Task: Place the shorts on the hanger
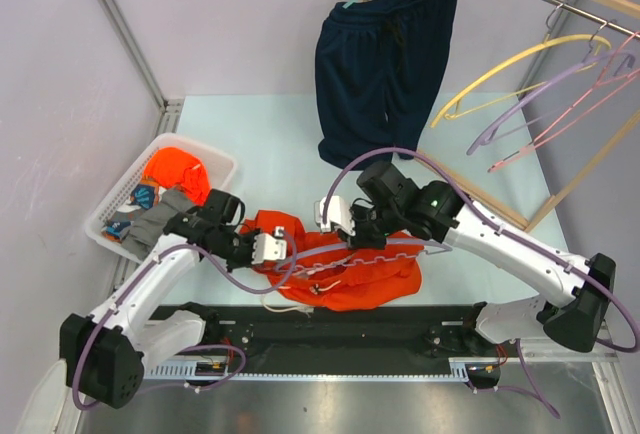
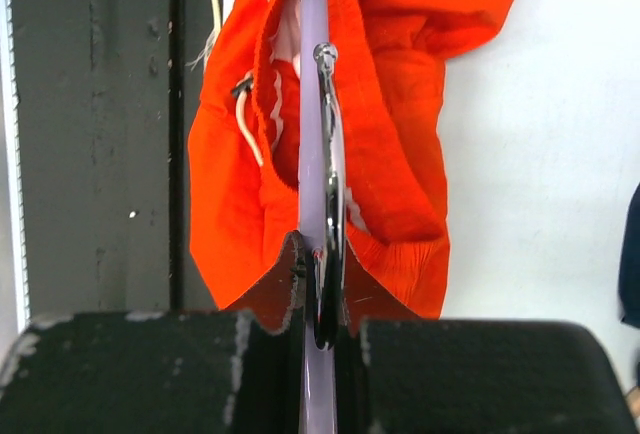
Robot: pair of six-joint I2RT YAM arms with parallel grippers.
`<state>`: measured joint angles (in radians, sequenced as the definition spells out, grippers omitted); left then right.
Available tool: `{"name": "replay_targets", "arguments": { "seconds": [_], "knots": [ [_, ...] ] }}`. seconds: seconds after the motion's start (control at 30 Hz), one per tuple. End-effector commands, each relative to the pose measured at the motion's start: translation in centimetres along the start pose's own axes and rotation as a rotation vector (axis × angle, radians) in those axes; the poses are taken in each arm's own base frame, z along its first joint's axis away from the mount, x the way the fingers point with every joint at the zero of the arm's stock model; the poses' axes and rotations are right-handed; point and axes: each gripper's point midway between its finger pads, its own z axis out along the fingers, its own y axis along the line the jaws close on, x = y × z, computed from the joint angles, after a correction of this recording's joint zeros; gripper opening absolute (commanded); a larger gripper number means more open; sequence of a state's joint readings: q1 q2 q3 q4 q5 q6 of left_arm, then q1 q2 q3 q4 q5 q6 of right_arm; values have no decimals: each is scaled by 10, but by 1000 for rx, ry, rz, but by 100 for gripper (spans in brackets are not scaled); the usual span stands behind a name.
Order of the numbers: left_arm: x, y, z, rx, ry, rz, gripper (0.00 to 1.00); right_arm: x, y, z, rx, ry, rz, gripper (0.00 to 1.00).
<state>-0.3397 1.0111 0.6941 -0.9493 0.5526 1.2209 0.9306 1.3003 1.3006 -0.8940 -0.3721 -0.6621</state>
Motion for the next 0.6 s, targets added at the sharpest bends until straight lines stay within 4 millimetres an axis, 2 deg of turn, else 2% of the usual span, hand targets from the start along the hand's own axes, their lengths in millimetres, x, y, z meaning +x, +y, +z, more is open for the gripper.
{"name": "replay_targets", "arguments": {
  "seconds": [0.0, 0.23, 0.43, 0.57],
  "knots": [
    [-49, 10, -27, -33, -124, 2, 0, -31, -20, 2, 100, -88, -31, 0],
    [-93, 14, -57, -27, -217, -41, 0, -54, -31, 3, 157, -169, -59, 0],
    [-107, 16, -64, -21, -227, -78, 0, -67, -47, -4, 264, -227, -70, 0],
    [-120, 27, -68, -45, -259, -140, 1, -70, -39, 3, 240, -233, -84, 0]
  ]
}}
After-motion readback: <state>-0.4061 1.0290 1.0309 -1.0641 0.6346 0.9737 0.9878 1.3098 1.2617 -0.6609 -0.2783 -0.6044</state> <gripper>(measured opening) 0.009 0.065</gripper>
